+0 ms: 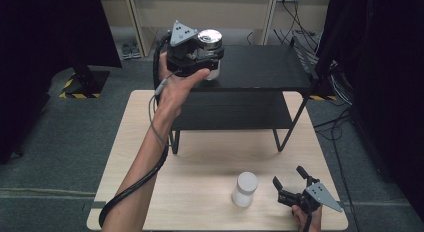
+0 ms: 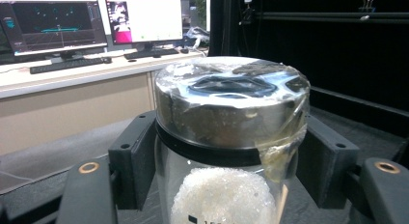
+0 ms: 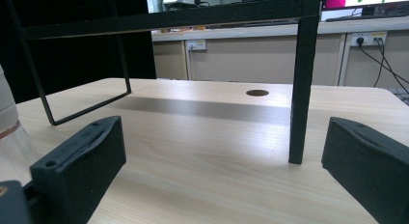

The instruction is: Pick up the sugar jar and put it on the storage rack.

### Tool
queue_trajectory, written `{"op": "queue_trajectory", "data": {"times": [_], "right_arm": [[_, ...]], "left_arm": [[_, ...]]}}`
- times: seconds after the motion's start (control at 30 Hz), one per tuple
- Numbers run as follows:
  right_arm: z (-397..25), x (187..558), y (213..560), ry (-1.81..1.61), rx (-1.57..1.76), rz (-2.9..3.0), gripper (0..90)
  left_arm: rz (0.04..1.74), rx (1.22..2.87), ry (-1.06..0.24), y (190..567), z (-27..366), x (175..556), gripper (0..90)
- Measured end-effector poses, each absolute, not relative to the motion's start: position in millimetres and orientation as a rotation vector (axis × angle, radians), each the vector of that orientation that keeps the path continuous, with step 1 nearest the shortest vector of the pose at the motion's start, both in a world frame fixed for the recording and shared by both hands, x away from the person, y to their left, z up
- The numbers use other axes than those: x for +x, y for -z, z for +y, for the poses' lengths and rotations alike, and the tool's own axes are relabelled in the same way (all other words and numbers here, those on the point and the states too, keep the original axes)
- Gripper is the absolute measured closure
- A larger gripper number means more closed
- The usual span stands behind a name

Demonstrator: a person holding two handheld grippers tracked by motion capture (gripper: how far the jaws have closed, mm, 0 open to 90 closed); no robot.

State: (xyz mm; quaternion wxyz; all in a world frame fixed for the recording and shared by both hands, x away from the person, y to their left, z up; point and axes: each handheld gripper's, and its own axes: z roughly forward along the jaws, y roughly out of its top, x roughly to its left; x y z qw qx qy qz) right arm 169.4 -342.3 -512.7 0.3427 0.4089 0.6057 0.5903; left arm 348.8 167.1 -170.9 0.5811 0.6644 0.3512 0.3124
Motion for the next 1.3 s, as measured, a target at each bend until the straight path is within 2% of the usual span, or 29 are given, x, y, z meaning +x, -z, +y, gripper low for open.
{"op": "queue_trajectory", "data": {"times": [0.77, 0.83, 0.93, 1.0, 1.3], "right_arm": [[-343, 170, 513, -1.539, 1.060, 1.579, 1.7], [-343, 170, 513, -1.541, 1.060, 1.579, 1.7], [-343, 170, 513, -1.542, 1.056, 1.580, 1.8], [-343, 170, 513, -1.542, 1.057, 1.581, 1.8], [-343, 170, 513, -1.543, 1.056, 1.582, 2.0]], "left_arm": [[0.822, 1.505, -0.727, 194, 162, 356, 30.1], [0.827, 1.483, -0.684, 194, 166, 357, 21.6], [0.840, 1.495, -0.697, 190, 164, 354, 10.9], [0.862, 1.474, -0.700, 190, 162, 350, 0.0], [0.832, 1.450, -0.716, 191, 165, 336, 0.2]]}}
